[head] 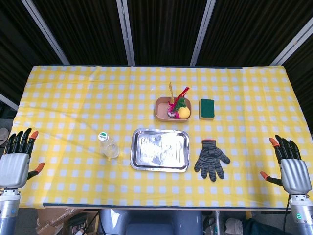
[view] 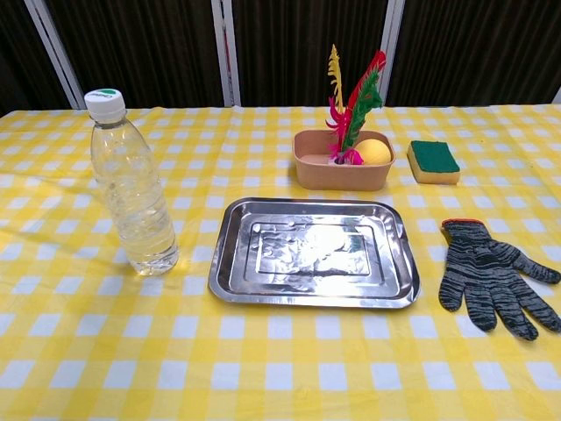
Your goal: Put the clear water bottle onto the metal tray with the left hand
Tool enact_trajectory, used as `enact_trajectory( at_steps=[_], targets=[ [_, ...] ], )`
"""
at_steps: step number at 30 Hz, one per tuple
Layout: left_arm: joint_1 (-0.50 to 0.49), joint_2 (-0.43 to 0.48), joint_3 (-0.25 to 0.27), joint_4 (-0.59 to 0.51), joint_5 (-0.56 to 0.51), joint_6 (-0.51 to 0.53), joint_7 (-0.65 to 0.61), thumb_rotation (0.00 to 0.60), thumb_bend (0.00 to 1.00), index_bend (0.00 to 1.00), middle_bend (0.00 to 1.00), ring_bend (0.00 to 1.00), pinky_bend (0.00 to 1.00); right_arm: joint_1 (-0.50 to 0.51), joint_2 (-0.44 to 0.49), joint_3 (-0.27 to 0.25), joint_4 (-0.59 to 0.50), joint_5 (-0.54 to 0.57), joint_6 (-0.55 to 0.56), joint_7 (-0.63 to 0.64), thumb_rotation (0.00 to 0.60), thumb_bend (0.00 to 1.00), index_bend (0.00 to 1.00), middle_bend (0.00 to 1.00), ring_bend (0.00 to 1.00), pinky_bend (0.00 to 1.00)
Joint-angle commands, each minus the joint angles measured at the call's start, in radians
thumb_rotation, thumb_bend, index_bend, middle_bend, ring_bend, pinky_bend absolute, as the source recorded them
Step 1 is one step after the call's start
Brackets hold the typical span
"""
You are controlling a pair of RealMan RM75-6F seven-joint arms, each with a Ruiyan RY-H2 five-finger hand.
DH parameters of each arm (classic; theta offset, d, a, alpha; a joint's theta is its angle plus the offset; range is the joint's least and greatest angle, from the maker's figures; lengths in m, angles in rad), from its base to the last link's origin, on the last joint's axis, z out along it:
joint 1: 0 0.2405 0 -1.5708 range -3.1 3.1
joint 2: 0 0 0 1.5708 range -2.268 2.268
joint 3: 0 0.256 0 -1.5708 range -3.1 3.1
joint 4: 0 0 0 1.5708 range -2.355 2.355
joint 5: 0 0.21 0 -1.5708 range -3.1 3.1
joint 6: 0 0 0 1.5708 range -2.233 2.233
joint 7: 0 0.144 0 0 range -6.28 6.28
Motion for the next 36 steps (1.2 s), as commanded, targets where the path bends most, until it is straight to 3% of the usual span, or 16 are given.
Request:
enact_trajectory(
  at_steps=[1, 20, 24, 27, 33, 36],
  targets=[
    [0.001, 0.003, 0.002, -0.003, 0.000, -0.003, -0.005, 0.600, 0.23, 0.01, 0.00, 0.00, 0.00, -0.002, 0.001, -0.002, -0.001, 0.000, 0.000, -0.003, 0.600, 0.05, 0.05, 0.00, 0.00, 0.00],
    [0.004, 0.008, -0.003, -0.006, -0.006, -0.007, -0.025, 0.600, 0.23, 0.01, 0.00, 0.00, 0.00, 0.003, -0.002, -0.003, 0.000, 0.001, -0.012, -0.011, 0.600, 0.05, 0.05, 0.00, 0.00, 0.00],
    [-0.002, 0.018, 0.009, -0.021, -0.010, -0.045, -0.076, 0.600, 0.23, 0.02, 0.00, 0.00, 0.00, 0.005, -0.003, -0.004, -0.002, -0.006, -0.009, -0.005, 0.600, 0.05, 0.05, 0.00, 0.00, 0.00],
    [-0.026, 0.028, 0.020, -0.039, 0.008, -0.102, -0.194, 0.600, 0.22, 0.04, 0.02, 0.00, 0.00, 0.008, -0.003, -0.006, 0.000, 0.001, -0.025, -0.004, 0.600, 0.05, 0.05, 0.00, 0.00, 0.00],
    [-0.126, 0.037, 0.018, -0.075, 0.007, -0.315, -0.711, 0.600, 0.20, 0.05, 0.03, 0.00, 0.00, 0.013, -0.003, -0.009, -0.004, 0.000, -0.037, -0.007, 0.600, 0.05, 0.05, 0.00, 0.00, 0.00],
    [-0.166, 0.022, 0.007, -0.064, 0.003, -0.375, -0.800, 0.600, 0.20, 0.05, 0.02, 0.00, 0.00, 0.014, -0.002, -0.007, -0.004, 0.006, -0.040, -0.006, 0.600, 0.05, 0.05, 0.00, 0.00, 0.00]
  ],
)
